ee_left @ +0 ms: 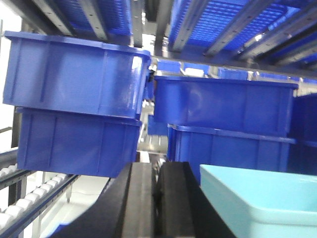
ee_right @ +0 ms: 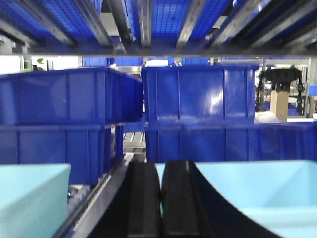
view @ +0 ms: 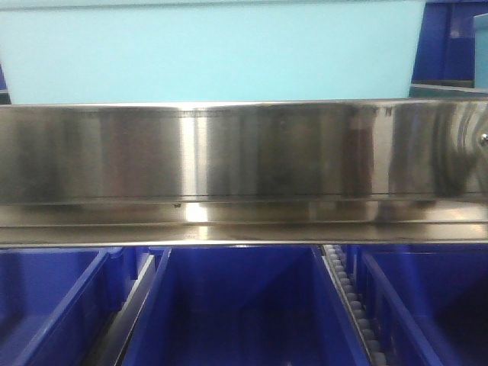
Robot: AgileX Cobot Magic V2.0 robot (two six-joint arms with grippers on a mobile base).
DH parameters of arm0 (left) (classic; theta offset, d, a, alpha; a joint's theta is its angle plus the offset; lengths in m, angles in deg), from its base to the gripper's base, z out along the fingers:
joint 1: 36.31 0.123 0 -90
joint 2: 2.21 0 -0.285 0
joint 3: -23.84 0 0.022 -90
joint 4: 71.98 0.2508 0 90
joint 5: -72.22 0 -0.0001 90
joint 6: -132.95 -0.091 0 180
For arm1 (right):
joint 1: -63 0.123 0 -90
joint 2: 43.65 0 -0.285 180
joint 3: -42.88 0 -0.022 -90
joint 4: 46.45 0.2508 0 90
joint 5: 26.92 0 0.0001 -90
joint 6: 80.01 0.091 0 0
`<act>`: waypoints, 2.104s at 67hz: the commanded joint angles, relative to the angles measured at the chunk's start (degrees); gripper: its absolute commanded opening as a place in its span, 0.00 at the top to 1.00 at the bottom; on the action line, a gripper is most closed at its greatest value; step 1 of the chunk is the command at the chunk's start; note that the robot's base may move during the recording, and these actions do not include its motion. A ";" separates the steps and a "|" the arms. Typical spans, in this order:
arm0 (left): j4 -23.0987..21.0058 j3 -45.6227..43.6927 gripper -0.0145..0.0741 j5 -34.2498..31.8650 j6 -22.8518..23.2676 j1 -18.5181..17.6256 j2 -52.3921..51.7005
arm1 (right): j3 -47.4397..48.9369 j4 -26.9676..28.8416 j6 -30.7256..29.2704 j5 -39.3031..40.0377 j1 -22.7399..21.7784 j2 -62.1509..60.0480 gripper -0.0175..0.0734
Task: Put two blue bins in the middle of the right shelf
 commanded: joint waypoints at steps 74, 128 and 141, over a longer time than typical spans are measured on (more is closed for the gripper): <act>2.38 -60.19 0.16 50.23 2.16 -14.59 60.29 | 59.12 -0.92 2.17 -44.30 23.32 66.86 0.18; 3.53 -80.26 0.19 63.72 3.01 -12.03 96.53 | 79.85 -1.94 11.43 -59.41 23.32 97.85 0.18; 3.53 -80.26 0.19 63.23 3.01 -12.03 97.49 | 79.85 -1.84 11.43 -58.18 23.32 99.82 0.26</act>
